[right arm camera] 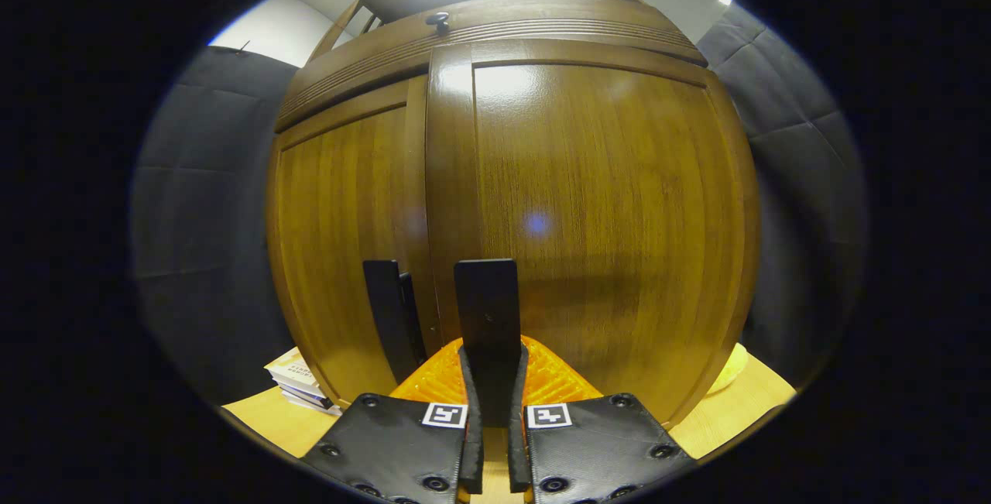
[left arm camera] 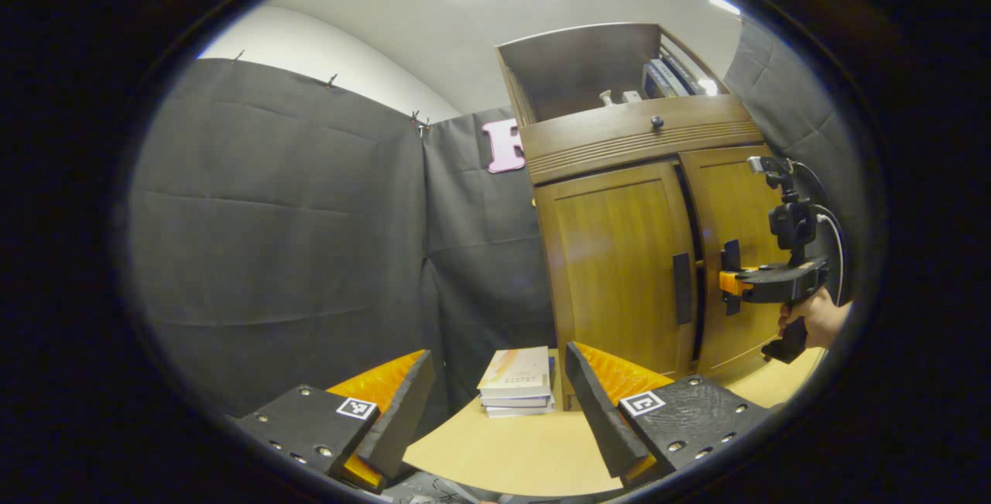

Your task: Open the right door of the double-door shoe cabinet with the right hand, and open the left door with the left hand.

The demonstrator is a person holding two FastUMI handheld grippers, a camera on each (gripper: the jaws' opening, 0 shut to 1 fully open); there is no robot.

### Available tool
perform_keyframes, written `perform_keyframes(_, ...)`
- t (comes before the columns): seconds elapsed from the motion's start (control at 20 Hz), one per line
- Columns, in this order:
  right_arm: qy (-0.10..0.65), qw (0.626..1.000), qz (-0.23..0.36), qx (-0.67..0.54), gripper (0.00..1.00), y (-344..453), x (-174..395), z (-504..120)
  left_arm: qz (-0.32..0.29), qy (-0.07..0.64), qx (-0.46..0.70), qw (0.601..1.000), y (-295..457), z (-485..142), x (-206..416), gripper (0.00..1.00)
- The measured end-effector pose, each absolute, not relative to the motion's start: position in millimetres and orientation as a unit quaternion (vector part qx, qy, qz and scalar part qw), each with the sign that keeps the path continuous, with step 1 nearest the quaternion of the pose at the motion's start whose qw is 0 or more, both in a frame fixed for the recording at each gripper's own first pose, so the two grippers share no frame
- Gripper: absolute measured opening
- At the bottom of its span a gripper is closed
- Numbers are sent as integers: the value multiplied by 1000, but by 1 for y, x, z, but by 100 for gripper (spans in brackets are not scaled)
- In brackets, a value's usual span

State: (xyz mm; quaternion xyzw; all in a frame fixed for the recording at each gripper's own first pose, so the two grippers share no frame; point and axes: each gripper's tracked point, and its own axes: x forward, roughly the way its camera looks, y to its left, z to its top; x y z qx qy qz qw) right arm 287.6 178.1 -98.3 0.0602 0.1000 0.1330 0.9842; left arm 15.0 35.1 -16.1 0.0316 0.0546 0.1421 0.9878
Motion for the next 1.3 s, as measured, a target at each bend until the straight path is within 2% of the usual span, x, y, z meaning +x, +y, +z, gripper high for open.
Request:
perform_keyframes(0.5, 108, 982, 142, 62, 14, 130, 214, -86, 84, 31, 23, 996, 24, -14, 32, 100)
perform_keyframes(0.55, 108, 983, 138, 63, 12, 124, 208, -86, 78, 29, 22, 996, 21, -15, 35, 100)
perform_keyframes(0.6, 110, 983, 132, 64, 16, 118, 201, -87, 73, 26, 20, 997, 20, -14, 38, 100)
perform_keyframes(0.7, 110, 985, 121, 61, 12, 103, 189, -86, 62, 21, 17, 998, 18, -13, 41, 100)
perform_keyframes(1.3, 112, 991, 56, 43, 12, 11, 138, -84, -5, 5, 3, 1000, 4, -7, 50, 98)
